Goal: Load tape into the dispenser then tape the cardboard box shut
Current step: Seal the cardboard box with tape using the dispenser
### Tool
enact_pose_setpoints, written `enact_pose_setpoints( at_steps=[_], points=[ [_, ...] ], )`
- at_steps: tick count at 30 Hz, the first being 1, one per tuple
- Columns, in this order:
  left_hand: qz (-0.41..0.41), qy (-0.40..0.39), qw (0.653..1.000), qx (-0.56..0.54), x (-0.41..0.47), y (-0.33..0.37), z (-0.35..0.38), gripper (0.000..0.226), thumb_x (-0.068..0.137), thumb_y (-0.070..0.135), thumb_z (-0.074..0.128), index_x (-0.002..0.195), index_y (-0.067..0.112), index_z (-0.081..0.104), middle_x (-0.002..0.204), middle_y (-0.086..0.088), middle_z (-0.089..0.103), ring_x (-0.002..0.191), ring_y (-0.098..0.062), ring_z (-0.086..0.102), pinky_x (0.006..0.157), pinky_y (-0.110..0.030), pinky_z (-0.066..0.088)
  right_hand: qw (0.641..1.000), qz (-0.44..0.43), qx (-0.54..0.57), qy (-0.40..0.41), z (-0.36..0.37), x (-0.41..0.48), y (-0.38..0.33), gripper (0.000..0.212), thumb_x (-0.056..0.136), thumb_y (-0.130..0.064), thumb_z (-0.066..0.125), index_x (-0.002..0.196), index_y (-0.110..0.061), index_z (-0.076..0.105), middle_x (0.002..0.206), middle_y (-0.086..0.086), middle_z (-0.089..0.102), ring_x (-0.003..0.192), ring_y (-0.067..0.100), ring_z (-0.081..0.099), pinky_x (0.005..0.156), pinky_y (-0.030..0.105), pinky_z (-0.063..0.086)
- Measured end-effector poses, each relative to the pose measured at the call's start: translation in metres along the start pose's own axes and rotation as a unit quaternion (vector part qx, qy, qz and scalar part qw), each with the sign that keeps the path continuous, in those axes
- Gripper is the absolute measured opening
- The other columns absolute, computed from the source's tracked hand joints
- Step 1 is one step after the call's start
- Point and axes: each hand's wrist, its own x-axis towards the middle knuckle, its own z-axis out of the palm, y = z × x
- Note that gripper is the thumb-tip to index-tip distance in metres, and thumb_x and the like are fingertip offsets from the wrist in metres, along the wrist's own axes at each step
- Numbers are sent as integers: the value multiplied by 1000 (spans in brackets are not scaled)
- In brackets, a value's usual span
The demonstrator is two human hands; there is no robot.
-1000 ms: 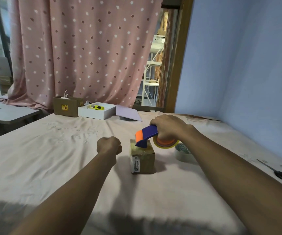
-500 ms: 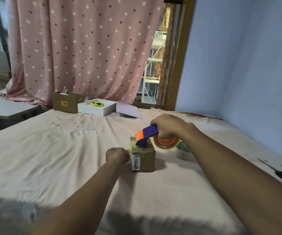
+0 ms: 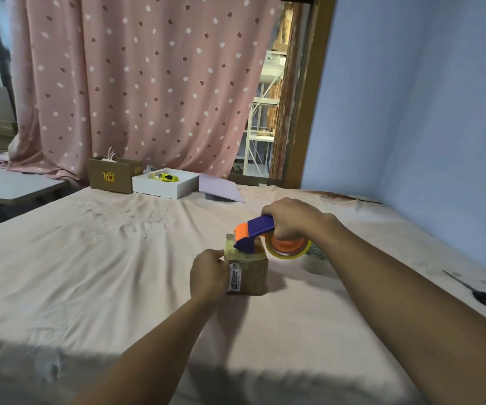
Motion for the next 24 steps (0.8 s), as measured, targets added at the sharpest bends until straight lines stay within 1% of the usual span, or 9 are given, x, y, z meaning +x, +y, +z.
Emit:
enact_pose_setpoints(
  at_steps=[4, 7, 8, 9, 11, 15, 18, 21, 24],
  points=[
    [-65, -27, 996, -58, 12, -3, -10, 35, 84, -1, 46, 81, 10, 79, 83, -10, 70, 80, -34, 59, 69, -31, 45, 1000, 7, 4, -3, 0, -3, 0, 68, 75, -27, 81, 137, -29, 53, 125, 2, 65, 105, 25, 59, 77, 33, 55],
    [-136, 10, 981, -140, 25, 9, -18, 28, 90, 2, 43, 82, 12, 68, 95, 7, 42, 88, -17, 30, 77, -34, 44, 1000, 11, 6, -6, -1, -5, 0, 69, 75, -27, 81, 138, -28, 52, 127, 2, 64, 107, 27, 60, 81, 35, 56],
    [-159, -1, 971, -180, 28, 18, -19, 27, 90, 2, 40, 79, 7, 65, 128, -28, 46, 97, -13, 24, 72, -34, 43, 1000, 12, 6, -7, -2, -7, 0, 70, 75, -28, 82, 138, -28, 51, 128, 2, 64, 108, 27, 59, 83, 36, 57],
    [-179, -16, 959, -218, 30, 27, -18, 24, 91, 3, 38, 74, 7, 54, 77, -21, 39, 82, -16, 19, 65, -33, 37, 1000, 13, 5, -10, -2, -8, 0, 71, 75, -28, 82, 139, -27, 50, 128, 2, 64, 109, 28, 59, 85, 37, 57],
    [-214, -45, 936, -274, 29, 42, -11, 22, 98, 11, 38, 76, 10, 42, 78, -10, 42, 66, -23, 36, 61, -32, 29, 1000, 16, 5, -14, -2, -10, 0, 74, 74, -29, 83, 139, -27, 48, 130, 3, 63, 109, 29, 60, 86, 38, 58],
    [-175, -71, 951, -245, 27, 43, 16, 34, 104, 28, 32, 99, 11, 61, 105, -16, 68, 91, -29, 60, 79, -36, 41, 1000, 18, -12, -18, -2, -14, 1, 75, 74, -31, 83, 140, -27, 46, 130, 3, 63, 109, 30, 60, 85, 38, 59],
    [-155, -63, 955, -244, 24, 38, 24, 40, 107, 32, 32, 113, 12, 67, 116, -13, 70, 103, -31, 63, 86, -36, 43, 999, 19, -29, -18, -2, -17, 6, 75, 75, -31, 83, 140, -26, 46, 130, 4, 62, 109, 31, 60, 84, 38, 59],
    [-140, -77, 960, -229, 25, 35, 24, 36, 110, 35, 35, 105, 18, 66, 103, -8, 69, 100, -28, 60, 86, -37, 42, 999, 18, -33, -24, 1, -21, 10, 76, 76, -32, 82, 142, -25, 44, 131, 5, 62, 110, 30, 60, 85, 39, 59],
    [-127, -68, 970, -195, 32, 34, 25, 43, 109, 34, 37, 107, 9, 72, 103, -13, 72, 91, -28, 61, 77, -33, 44, 999, 19, -28, -25, 5, -23, 13, 73, 79, -30, 80, 142, -24, 44, 131, 7, 61, 110, 29, 58, 82, 36, 57]
  ],
)
